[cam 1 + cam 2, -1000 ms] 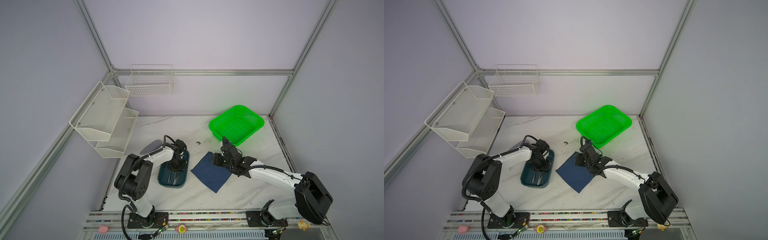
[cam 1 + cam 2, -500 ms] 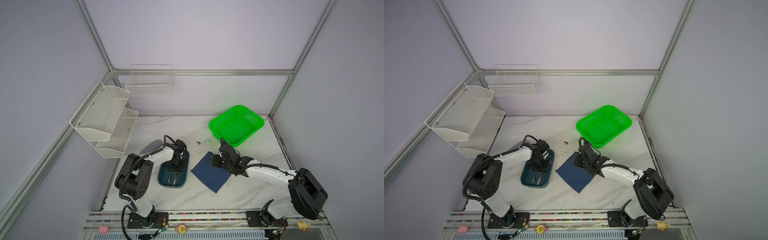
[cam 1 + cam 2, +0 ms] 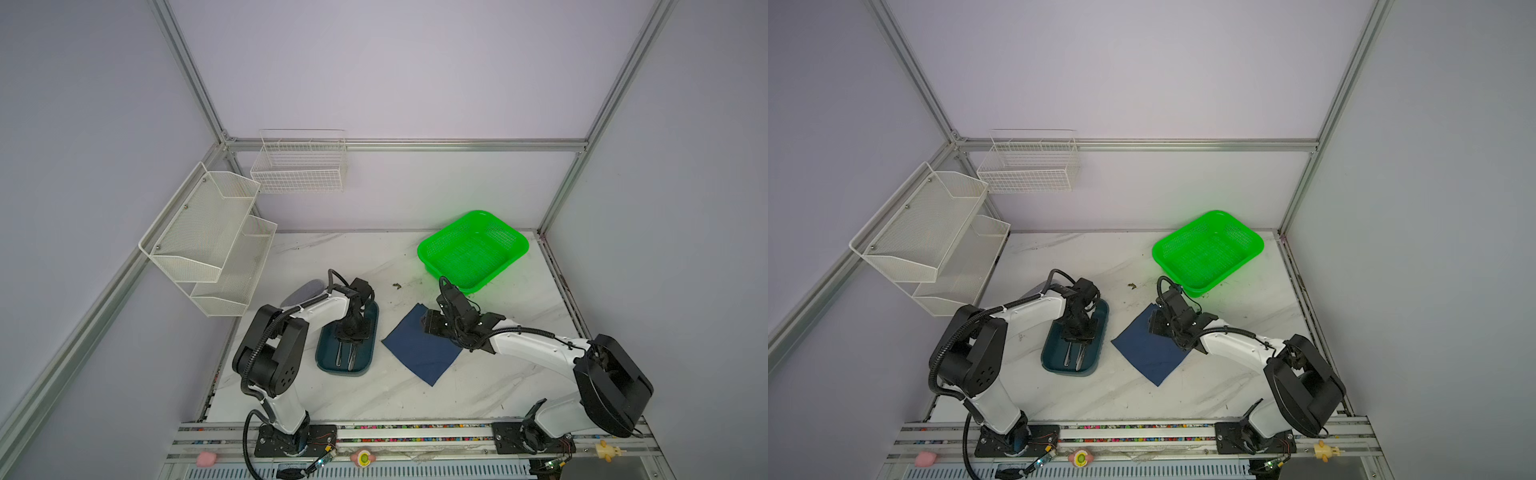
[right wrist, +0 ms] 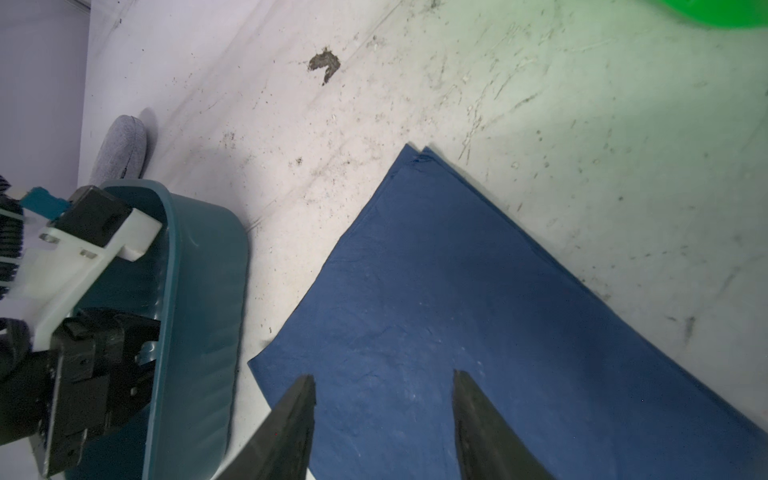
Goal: Place the utensils on the paper napkin and roll it up
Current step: 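Close the left gripper on the silver fork handle in the tray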
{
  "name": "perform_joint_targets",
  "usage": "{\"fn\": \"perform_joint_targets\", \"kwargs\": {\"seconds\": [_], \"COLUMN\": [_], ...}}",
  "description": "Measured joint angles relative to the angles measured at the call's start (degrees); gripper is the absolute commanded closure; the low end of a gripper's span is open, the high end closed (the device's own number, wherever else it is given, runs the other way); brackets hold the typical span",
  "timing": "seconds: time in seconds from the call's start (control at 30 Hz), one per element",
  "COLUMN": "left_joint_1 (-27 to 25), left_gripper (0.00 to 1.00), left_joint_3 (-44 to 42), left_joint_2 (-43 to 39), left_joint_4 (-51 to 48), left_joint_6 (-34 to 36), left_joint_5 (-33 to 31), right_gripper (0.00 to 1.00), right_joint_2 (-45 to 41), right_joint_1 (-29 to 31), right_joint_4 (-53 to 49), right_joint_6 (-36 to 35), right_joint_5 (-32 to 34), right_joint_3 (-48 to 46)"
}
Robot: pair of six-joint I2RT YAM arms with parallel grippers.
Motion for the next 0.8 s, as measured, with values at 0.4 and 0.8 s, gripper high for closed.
{"fn": "perform_joint_targets", "kwargs": {"seconds": [0.4, 0.8], "left_joint_1": [0.17, 0.26], "left_gripper": [0.94, 1.00], "left_joint_3": [1.46, 1.31], "left_joint_2": [1.25, -0.74], "left_joint_4": [-1.55, -0.68], "left_joint_6": [0.50, -0.15], "left_joint_5": [0.09, -1.18], "right_gripper": [0.45, 0.45], "right_joint_2": [0.61, 0.59], "right_joint_1": [0.00, 0.00], "right_joint_4": [0.02, 0.04], "right_joint_6": [0.00, 0.02], "right_joint_5": [-0.11, -0.02], "right_joint_3": [0.00, 0.00]}}
